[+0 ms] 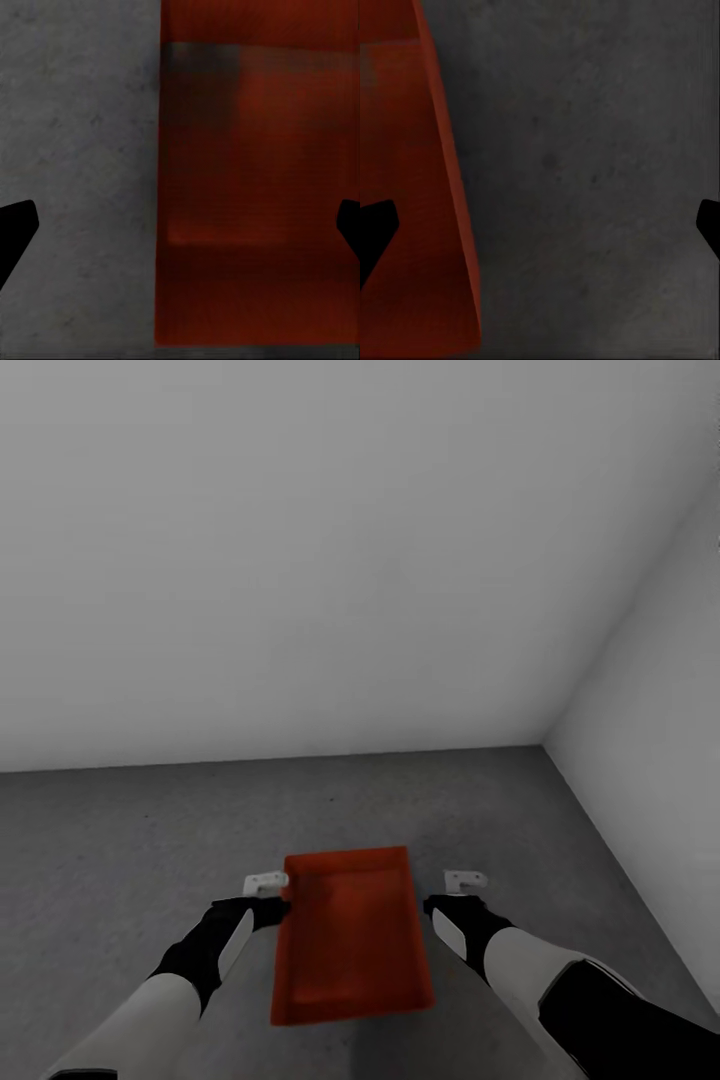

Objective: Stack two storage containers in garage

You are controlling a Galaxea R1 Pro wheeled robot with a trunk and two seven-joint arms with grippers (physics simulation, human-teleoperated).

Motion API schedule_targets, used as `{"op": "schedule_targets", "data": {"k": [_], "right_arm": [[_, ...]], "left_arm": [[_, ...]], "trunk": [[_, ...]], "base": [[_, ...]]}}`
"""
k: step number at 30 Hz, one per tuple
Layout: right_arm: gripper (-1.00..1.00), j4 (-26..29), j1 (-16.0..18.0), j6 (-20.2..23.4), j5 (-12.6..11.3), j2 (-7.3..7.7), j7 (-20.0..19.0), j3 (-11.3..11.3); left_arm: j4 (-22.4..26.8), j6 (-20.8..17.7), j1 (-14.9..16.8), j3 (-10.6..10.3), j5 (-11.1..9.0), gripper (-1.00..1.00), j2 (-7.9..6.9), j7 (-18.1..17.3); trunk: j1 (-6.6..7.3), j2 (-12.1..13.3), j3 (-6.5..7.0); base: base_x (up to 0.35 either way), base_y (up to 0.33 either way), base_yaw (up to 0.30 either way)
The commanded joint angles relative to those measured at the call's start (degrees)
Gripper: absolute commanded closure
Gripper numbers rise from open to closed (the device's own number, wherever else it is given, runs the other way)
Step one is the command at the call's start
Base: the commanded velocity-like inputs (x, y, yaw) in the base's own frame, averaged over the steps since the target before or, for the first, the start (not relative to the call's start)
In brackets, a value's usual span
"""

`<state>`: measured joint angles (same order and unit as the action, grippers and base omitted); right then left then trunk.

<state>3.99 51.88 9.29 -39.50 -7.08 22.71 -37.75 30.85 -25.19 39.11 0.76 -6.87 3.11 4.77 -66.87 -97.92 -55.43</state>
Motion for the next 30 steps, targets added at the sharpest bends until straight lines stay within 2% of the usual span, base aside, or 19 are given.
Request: {"op": "schedule_targets", "data": {"k": [1, 6, 11, 20, 28, 30], "right_arm": [[-1.0, -0.1, 0.0, 0.4, -0.2, -0.01, 0.3, -0.5], [-1.0, -0.9, -0.1, 0.5, -0.1, -0.11, -0.2, -0.5], [-1.0, -1.0, -1.1, 0.5, -0.1, -0.02, -0.3, -0.6], [-1.0, -1.0, -3.5, 0.3, 1.3, -0.09, -0.5, -0.6], [-1.0, -1.0, -7.9, 0.2, 1.8, -0.2, -0.5, -0.7], [-1.0, -1.0, -9.4, 0.2, 1.8, -0.23, -0.4, -0.7]], "left_arm": [[-0.2, -0.3, 0.0, 0.1, -0.7, -1.0, -0.07, 0.3], [-5.7, 0.2, 0.0, 0.0, -1.4, -1.0, -0.85, 0.1], [-10.5, 3.4, 0.0, 0.0, -3.2, -1.0, -1.57, 0.1], [-15.5, 5.1, 0.0, 0.1, -3.9, -1.0, -2.47, 0.0], [-21.5, 5.9, 0.0, 0.1, -4.4, -1.0, -4.04, 0.0], [-24.7, 8.4, 0.0, 0.1, -5.6, -1.0, -4.4, -0.1]], "trunk": [[0.23, 0.4, 0.16], [1.33, 2.4, 1.07], [2.43, 4.4, 1.97], [4.4, 8.0, 3.59], [6.16, 11.2, 5.02], [6.6, 12.0, 5.38]], "base": [[0.0, 0.0, 0.0], [0.0, 0.0, 0.0], [0.0, 0.0, 0.0], [0.0, 0.0, 0.0], [0.0, 0.0, 0.0], [0.0, 0.0, 0.0]]}}
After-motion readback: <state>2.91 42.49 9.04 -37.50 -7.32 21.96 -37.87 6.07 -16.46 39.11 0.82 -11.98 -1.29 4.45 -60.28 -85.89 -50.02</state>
